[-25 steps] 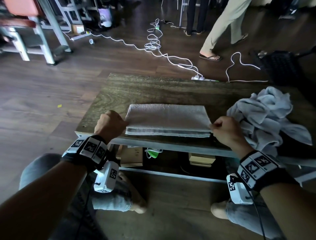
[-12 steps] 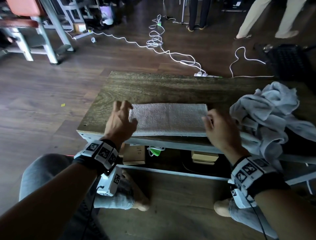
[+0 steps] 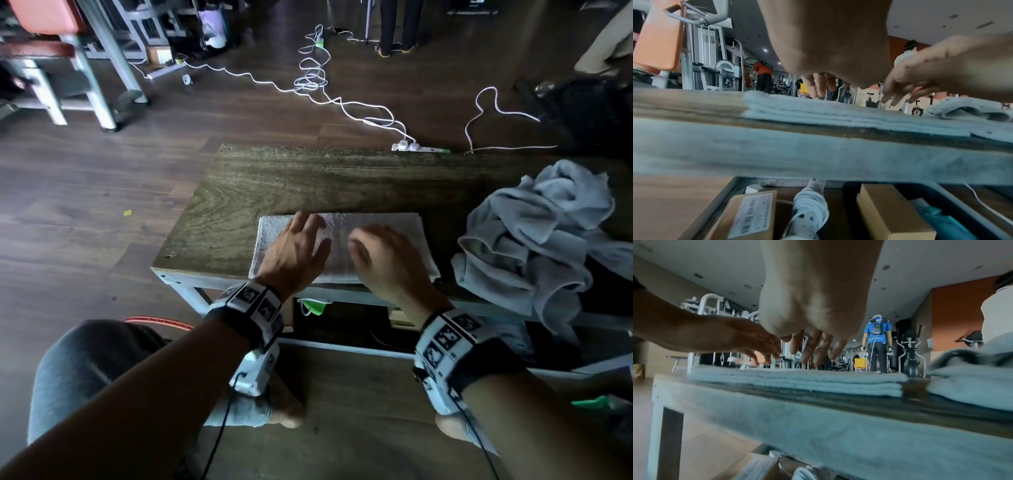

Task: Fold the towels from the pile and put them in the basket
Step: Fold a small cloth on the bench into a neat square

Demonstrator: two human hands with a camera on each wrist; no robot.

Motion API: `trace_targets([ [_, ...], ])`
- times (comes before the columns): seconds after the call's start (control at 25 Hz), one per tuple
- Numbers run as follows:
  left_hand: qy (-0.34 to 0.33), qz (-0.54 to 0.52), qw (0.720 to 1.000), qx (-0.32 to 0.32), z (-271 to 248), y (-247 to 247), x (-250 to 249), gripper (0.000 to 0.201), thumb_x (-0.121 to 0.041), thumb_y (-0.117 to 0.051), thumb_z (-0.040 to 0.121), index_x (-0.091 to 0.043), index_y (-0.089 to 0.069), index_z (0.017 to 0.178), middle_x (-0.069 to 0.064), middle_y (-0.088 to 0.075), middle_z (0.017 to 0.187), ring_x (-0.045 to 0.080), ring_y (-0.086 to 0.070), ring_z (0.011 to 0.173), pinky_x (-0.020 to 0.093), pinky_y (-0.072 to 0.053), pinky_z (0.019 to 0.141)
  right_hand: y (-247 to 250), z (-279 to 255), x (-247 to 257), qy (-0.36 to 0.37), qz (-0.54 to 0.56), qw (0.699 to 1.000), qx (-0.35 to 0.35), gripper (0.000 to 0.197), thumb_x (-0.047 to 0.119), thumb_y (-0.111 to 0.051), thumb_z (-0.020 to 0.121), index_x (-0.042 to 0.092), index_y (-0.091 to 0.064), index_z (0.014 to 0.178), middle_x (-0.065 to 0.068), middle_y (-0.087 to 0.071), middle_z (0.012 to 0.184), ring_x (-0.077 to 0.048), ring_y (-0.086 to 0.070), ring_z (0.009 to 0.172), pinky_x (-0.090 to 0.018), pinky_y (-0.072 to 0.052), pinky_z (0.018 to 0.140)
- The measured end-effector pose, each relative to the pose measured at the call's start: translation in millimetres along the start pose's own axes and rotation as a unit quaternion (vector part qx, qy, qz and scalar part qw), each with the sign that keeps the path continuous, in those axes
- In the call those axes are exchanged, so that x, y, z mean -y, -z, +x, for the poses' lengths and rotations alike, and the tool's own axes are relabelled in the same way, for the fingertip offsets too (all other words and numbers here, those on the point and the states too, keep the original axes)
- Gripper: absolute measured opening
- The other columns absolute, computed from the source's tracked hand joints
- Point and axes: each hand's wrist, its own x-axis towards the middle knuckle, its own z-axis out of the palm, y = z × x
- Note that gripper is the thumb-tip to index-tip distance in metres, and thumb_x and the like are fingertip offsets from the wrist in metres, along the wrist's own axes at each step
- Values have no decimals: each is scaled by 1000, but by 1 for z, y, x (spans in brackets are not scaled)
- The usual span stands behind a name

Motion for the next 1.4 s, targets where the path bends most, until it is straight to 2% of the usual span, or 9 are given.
trace_targets([
  [0.12,42,7,997,69,31,-19,-12,57,-43,-33,86,-13,-44,133,10,-45,137,30,-45,124,46,-42,100,-24,35,2,-60,28,997,41,26,30,-39,97,20,-57,113,-1,-65,116,-22,-59,109,-39,-48,89],
  [0.2,54,53,990,119,29,-39,-7,64,-45,-29,90,-18,-29,148,3,-24,158,26,-21,146,43,-23,117,-50,31,-11,-59,-26,993,102,45,37,-31,99,22,-49,137,-3,-50,146,-23,-44,136,-45,-36,110],
  [0.32,51,90,989,109,20,-56,7,57,-41,-16,102,-22,-10,156,-4,-5,164,16,1,151,36,-1,123,-63,21,-26,-81,-78,986,119,60,50,-10,97,37,-28,153,2,-20,164,-23,-17,151,-48,-16,120],
  [0.44,48,94,989,100,20,-52,8,56,-43,-16,103,-26,-9,156,-4,-5,164,15,2,151,36,-1,123,-61,22,-23,-103,-77,984,123,60,53,-7,96,42,-17,154,5,-10,166,-21,-7,153,-45,-9,122],
  [0.64,69,102,986,113,15,-44,12,68,-60,-7,93,-32,-6,155,-4,-2,164,15,3,151,38,2,122,-55,17,-34,-150,-91,977,119,65,64,-14,96,39,-10,156,4,-3,166,-21,2,153,-45,0,123],
  [0.76,84,103,986,101,11,-39,20,69,-64,-13,95,-32,-6,155,-5,-1,164,14,4,151,39,1,123,-50,17,-39,-173,-96,973,123,69,68,-11,94,39,-5,156,4,2,166,-20,8,153,-44,4,123],
  [0.96,113,104,984,94,2,-31,33,75,-71,-16,92,-32,-5,155,-6,0,164,12,6,150,39,1,123,-49,15,-46,-185,-125,970,98,78,74,-8,91,32,-13,157,1,-6,166,-22,1,153,-46,-2,123],
  [1.16,125,102,983,89,-4,-22,50,76,-74,-15,91,-34,-4,155,-8,2,164,10,9,150,38,4,122,-45,11,-48,-195,-124,968,102,93,80,2,84,24,-8,158,-3,-1,166,-22,5,153,-43,0,124],
  [1.4,151,95,980,87,-11,-17,60,78,-76,-11,90,-34,-3,154,-8,4,164,15,11,150,44,4,122,-43,8,-47,-226,-106,964,93,97,83,-7,84,20,-7,158,-6,1,166,-23,5,153,-45,-4,124],
])
